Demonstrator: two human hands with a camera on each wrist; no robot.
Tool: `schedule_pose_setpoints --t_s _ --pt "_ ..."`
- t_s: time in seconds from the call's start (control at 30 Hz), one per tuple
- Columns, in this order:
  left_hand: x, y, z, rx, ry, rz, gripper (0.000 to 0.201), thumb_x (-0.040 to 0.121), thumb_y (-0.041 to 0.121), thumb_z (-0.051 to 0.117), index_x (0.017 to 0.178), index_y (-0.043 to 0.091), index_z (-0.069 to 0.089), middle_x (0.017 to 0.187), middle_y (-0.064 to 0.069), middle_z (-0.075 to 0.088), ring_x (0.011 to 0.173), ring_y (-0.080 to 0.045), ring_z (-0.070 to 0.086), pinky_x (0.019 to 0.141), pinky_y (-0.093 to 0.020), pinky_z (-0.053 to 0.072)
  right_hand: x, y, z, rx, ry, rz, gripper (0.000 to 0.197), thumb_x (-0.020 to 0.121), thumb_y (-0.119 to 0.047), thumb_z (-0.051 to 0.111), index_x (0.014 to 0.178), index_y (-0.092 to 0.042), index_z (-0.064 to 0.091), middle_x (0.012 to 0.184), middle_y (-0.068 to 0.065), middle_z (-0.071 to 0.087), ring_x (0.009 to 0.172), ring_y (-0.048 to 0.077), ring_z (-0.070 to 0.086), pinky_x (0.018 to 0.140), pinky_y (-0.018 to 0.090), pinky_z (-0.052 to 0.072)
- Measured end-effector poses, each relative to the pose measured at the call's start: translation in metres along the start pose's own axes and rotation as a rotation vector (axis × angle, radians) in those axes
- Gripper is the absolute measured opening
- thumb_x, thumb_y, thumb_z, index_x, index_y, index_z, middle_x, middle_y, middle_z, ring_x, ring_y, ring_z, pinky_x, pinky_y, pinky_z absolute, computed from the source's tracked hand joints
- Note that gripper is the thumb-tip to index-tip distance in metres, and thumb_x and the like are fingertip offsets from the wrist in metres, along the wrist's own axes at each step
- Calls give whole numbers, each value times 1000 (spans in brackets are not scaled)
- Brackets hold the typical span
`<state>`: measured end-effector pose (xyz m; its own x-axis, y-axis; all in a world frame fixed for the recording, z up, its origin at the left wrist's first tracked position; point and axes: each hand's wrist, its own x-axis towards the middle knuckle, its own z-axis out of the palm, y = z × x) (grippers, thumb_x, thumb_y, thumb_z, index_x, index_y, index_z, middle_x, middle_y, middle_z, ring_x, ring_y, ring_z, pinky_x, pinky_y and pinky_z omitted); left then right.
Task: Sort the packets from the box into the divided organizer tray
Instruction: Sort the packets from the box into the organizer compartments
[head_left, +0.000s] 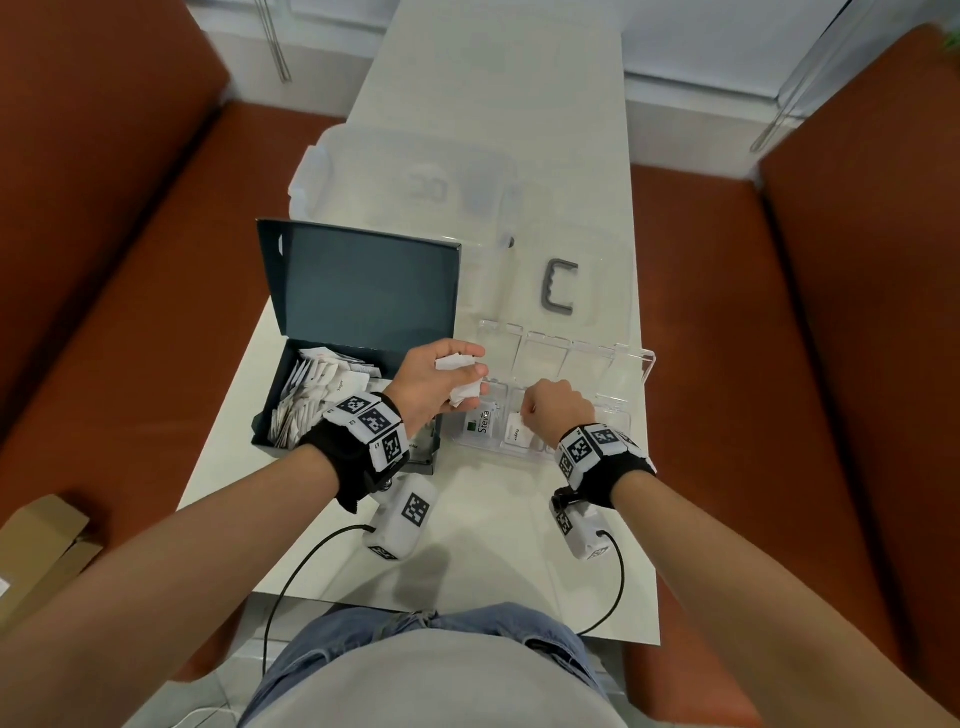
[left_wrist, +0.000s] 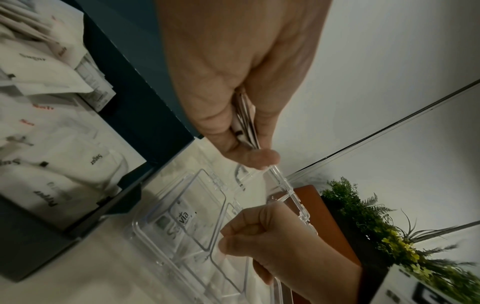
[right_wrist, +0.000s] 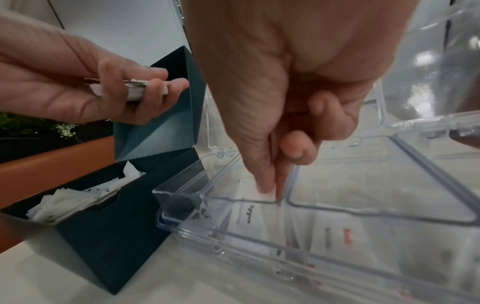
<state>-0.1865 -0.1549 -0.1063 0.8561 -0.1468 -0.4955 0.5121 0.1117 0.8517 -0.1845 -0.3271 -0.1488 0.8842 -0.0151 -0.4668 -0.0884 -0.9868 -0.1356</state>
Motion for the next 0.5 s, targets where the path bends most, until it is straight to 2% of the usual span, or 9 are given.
schedule_pose_setpoints --t_s 0.1,0.2,0.37,0.5 --pt "0 -1 -1 -6 2 -2 25 88 1 66 112 5 64 95 -11 66 74 -19 68 53 -21 53 3 4 -1 -50 -36 -44 31 91 -7 52 115 -20 66 112 10 63 99 33 63 80 36 51" --pt "0 -1 -1 -6 4 -4 26 88 1 67 113 5 64 97 -12 66 74 -18 68 53 -21 53 5 7 -1 -105 -58 -72 36 91 -7 55 123 -22 62 119 10 60 105 32 62 84 37 51" --pt "-1 0 0 3 6 -10 27 87 2 68 113 6 64 100 -13 65 77 -19 68 54 -21 53 7 7 4 -177 -106 -90 34 91 -15 61 125 -17 58 116 7 61 103 30 63 85 39 52" --pt "-2 0 -2 -8 3 -8 27 88 1 66 115 4 63 100 -13 65 78 -20 68 53 -20 53 7 6 5 -130 -133 -85 43 88 -23 67 130 -21 56 122 5 61 108 28 62 89 41 52"
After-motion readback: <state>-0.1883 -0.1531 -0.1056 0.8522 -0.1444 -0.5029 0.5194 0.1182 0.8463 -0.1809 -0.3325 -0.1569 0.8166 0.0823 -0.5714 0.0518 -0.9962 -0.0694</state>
